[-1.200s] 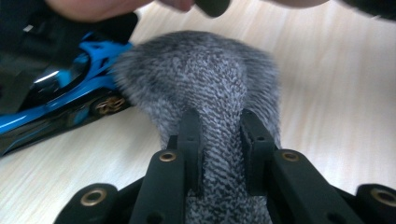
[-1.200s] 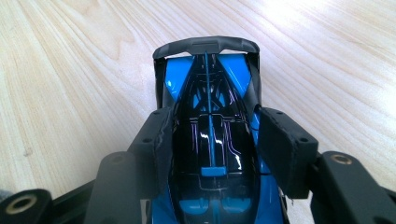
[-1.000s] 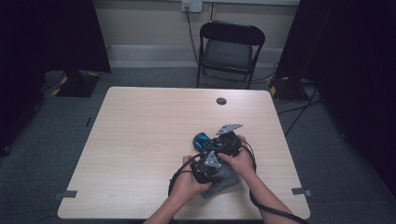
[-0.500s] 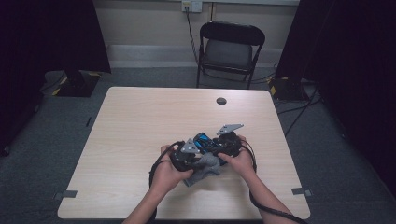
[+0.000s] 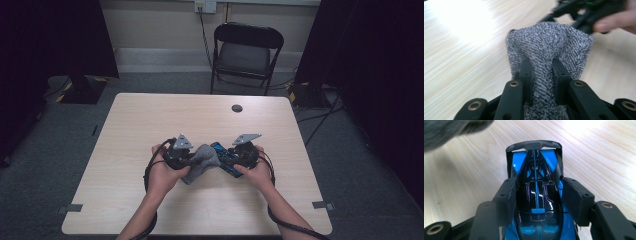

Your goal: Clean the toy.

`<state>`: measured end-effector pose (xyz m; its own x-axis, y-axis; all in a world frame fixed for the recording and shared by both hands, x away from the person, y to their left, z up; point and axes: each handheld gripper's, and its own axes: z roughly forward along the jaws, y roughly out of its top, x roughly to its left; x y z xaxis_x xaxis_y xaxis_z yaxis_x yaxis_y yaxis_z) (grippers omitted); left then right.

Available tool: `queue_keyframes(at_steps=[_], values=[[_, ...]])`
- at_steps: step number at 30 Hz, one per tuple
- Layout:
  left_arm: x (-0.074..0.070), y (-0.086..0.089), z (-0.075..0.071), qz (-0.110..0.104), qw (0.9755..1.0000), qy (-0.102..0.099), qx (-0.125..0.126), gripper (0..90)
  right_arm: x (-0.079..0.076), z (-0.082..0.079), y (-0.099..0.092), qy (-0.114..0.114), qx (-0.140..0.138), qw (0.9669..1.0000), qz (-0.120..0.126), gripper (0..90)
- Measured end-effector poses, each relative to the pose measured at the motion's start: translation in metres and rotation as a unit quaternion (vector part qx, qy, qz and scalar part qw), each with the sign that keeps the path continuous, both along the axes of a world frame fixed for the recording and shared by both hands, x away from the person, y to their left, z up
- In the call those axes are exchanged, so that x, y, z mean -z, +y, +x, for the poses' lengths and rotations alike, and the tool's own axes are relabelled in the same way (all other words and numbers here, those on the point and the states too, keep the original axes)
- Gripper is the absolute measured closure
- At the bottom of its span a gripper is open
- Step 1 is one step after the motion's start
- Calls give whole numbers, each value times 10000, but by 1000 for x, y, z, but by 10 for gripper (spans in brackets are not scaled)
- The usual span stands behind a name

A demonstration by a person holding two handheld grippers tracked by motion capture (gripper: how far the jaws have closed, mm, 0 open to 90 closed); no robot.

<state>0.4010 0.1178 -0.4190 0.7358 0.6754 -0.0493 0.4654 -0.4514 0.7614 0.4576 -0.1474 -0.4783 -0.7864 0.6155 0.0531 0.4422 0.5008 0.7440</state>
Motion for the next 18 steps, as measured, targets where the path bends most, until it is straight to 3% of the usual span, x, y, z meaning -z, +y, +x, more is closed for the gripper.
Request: queue_keyframes(at_steps=[2,4,9,13,18], values=[[3,7,5,106,9998,-7,-177,741,0,-1,0,-19,-1,10000,-12,456],[9,14,10,80,9992,52,-384,741,0,-1,0,-38,1,10000,-9,456],[25,21,25,317,9957,117,-860,741,1,-1,-1,-56,-1,10000,27,457],[34,16,34,389,9933,160,-1072,741,1,-2,-1,-69,2,10000,6,458],[46,6,42,742,9902,217,-1167,737,2,-2,-2,-111,-24,9999,33,458]])
